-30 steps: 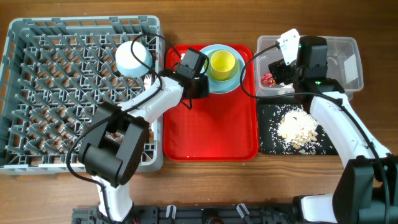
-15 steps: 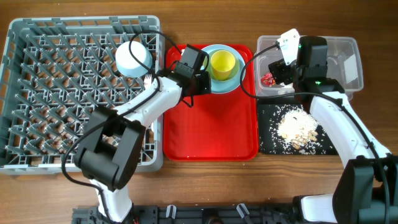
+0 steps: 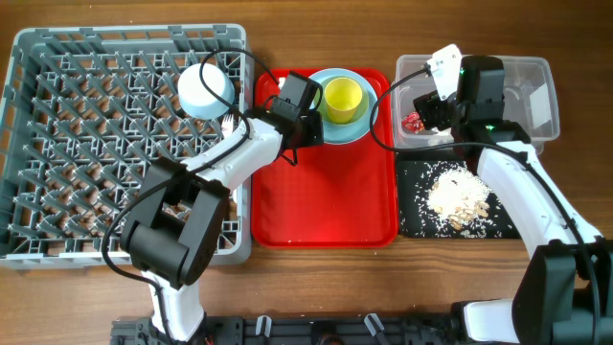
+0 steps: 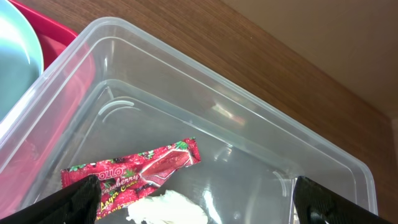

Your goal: Sort waste into correct bins and load items into the dishwasher rack

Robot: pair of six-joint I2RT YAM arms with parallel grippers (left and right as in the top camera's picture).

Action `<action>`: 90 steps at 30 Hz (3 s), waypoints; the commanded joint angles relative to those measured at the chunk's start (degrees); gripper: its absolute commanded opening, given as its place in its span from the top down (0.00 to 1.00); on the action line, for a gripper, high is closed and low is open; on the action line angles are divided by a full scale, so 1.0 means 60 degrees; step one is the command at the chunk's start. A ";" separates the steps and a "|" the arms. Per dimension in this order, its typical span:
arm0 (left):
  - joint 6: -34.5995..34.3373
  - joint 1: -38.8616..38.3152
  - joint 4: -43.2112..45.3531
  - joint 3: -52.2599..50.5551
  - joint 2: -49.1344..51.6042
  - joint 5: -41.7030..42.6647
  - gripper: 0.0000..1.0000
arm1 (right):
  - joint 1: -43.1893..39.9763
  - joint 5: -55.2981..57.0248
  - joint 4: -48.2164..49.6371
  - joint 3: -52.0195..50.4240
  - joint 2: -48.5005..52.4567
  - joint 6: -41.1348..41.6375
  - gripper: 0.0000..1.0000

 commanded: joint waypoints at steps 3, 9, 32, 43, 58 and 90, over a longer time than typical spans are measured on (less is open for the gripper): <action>0.0044 0.0098 0.0299 -0.0095 0.0127 -0.0353 0.96 | -0.0022 -0.0036 0.0018 0.0138 0.0098 -0.0047 0.00; 0.0044 0.0080 0.0590 -0.0095 0.0127 -0.0350 0.96 | -0.0022 -0.0036 0.0022 0.0138 0.0098 -0.0044 0.00; 0.0033 -0.0011 -0.1836 -0.0091 -0.0984 0.1213 0.96 | -0.0022 -0.0036 0.0018 0.0138 0.0098 -0.0051 0.00; 0.0055 -0.0011 -0.3326 -0.0091 -0.3657 0.0871 0.96 | -0.0022 -0.0036 0.0018 0.0138 0.0098 -0.0047 0.00; 0.0036 -0.0310 -0.2550 -0.0106 -0.1111 -0.0568 0.96 | -0.0022 -0.0036 0.0018 0.0138 0.0098 -0.0051 0.00; 0.0040 -0.0678 -0.2521 0.0080 -0.4120 0.0255 0.45 | -0.0022 -0.0036 0.0018 0.0138 0.0098 -0.0051 0.00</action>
